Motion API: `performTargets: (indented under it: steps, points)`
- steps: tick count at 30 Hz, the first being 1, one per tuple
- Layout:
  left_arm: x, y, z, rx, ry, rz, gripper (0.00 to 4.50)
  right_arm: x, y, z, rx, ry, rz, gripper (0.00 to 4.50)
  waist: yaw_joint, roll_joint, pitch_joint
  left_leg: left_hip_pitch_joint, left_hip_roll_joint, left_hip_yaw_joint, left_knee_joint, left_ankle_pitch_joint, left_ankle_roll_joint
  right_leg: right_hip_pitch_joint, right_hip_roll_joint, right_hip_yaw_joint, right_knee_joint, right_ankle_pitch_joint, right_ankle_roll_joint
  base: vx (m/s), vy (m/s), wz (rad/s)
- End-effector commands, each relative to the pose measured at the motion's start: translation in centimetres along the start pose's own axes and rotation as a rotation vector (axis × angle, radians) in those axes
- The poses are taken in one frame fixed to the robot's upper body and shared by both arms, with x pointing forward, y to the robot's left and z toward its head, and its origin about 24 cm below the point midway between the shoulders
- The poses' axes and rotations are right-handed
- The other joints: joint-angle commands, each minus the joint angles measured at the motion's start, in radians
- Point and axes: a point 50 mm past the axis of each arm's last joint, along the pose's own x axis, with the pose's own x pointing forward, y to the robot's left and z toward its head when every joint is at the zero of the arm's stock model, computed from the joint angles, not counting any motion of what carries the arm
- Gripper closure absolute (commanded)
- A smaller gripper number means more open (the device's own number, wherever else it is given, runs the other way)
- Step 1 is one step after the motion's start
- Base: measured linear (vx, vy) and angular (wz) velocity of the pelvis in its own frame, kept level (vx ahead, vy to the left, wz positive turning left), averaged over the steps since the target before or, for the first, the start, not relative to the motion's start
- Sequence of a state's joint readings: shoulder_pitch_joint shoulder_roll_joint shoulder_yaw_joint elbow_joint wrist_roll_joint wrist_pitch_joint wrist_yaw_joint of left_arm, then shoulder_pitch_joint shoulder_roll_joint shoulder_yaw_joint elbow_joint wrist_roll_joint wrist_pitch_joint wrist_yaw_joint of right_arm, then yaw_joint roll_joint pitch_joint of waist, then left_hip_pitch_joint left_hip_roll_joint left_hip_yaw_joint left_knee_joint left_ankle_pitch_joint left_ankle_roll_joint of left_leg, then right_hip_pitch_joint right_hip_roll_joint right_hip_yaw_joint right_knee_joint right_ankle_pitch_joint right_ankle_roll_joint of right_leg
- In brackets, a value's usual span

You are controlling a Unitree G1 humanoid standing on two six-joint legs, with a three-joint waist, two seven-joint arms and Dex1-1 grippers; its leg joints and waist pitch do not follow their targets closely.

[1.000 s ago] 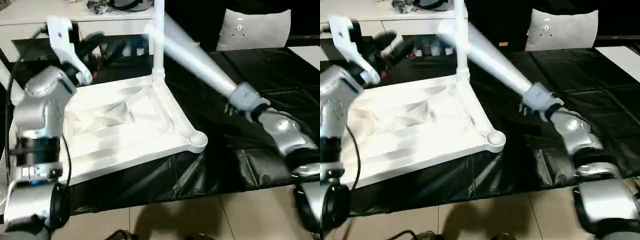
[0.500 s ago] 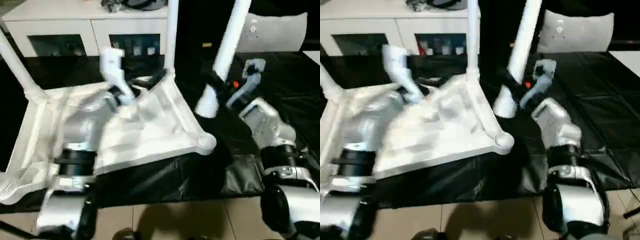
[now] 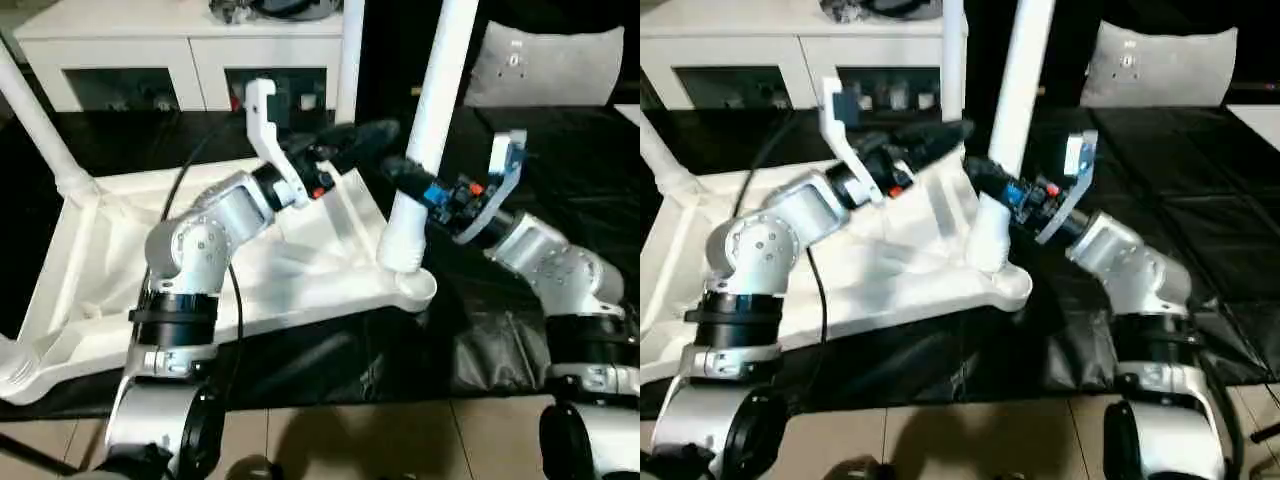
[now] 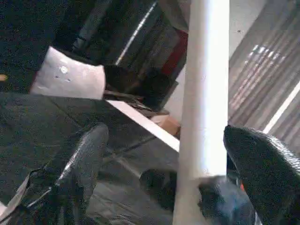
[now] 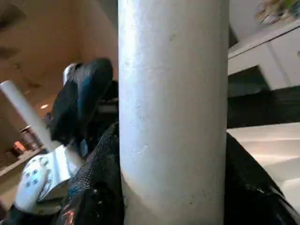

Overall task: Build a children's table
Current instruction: Insert table leg to table base

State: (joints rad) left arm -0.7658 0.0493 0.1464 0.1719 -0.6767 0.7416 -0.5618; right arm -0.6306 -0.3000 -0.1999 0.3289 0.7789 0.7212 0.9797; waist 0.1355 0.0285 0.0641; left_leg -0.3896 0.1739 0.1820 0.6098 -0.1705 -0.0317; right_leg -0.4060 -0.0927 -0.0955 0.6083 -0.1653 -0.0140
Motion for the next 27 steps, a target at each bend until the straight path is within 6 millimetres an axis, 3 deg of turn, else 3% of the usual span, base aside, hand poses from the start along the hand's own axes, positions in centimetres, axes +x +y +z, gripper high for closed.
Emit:
performTargets:
  steps: [1, 8, 9, 13, 15, 20, 27]
  points:
    - [0.8, -1.1, 0.8, 0.011, -0.005, -0.046, 0.0, 0.0, 0.5, 0.1, -0.003, 0.019, 0.027, 2.64, 0.002, -0.015, -0.077, 0.019, 0.051, -0.023, -0.076, -0.227, 0.009, 0.048, -0.068, 0.047, -0.094, -0.398, -0.122, 0.0, 0.0, 0.0]
    - [0.8, -1.5, 0.6, -0.004, 0.004, -0.066, 0.0, -0.1, 0.8, 0.0, -0.003, 0.054, 0.032, 2.64, 0.007, -0.018, -0.079, 0.017, 0.051, -0.022, -0.076, -0.199, 0.009, 0.051, -0.069, 0.048, -0.09, -0.351, -0.129, 0.0, 0.0, 0.0]
    - [0.8, -1.6, 0.6, -0.006, 0.003, -0.067, 0.0, -0.1, 0.9, -0.1, -0.007, 0.062, 0.031, 2.64, 0.007, -0.024, -0.079, 0.016, 0.051, -0.021, -0.076, -0.194, 0.011, 0.052, -0.068, 0.048, -0.09, -0.348, -0.128, 0.0, 0.0, 0.0]
    - [1.0, -1.8, 0.6, 0.002, -0.001, -0.064, 0.0, 0.2, 0.6, -0.4, -0.053, 0.092, -0.013, 2.64, 0.008, -0.021, -0.081, 0.016, 0.051, -0.021, -0.076, -0.171, 0.018, 0.052, -0.068, 0.047, -0.088, -0.326, -0.133, 0.0, 0.0, 0.0]
    - [1.1, -2.0, 0.6, 0.016, -0.009, -0.062, 0.0, 0.5, 0.2, -0.8, -0.105, 0.118, -0.067, 2.64, 0.006, -0.02, -0.081, 0.016, 0.053, -0.021, -0.076, -0.161, 0.007, 0.051, -0.069, 0.047, -0.085, -0.306, -0.14, 0.0, 0.0, 0.0]
    - [1.5, -3.7, -0.4, 0.037, 0.013, -0.147, 0.0, 1.8, 0.1, -2.0, -0.216, 0.192, -0.122, 2.64, 0.004, -0.019, -0.081, 0.015, 0.052, -0.02, -0.076, -0.159, 0.014, 0.055, -0.07, 0.049, -0.083, -0.281, -0.151, 0.0, 0.0, 0.0]
    - [1.7, -2.6, -0.7, 0.078, 0.012, -0.048, 0.18, 2.3, 0.2, -2.4, -0.261, 0.207, -0.124, 2.64, 0.002, -0.016, -0.079, 0.018, 0.055, -0.023, -0.08, -0.191, 0.008, 0.054, -0.067, 0.049, -0.088, -0.314, -0.129, 0.0, 0.0, 0.0]
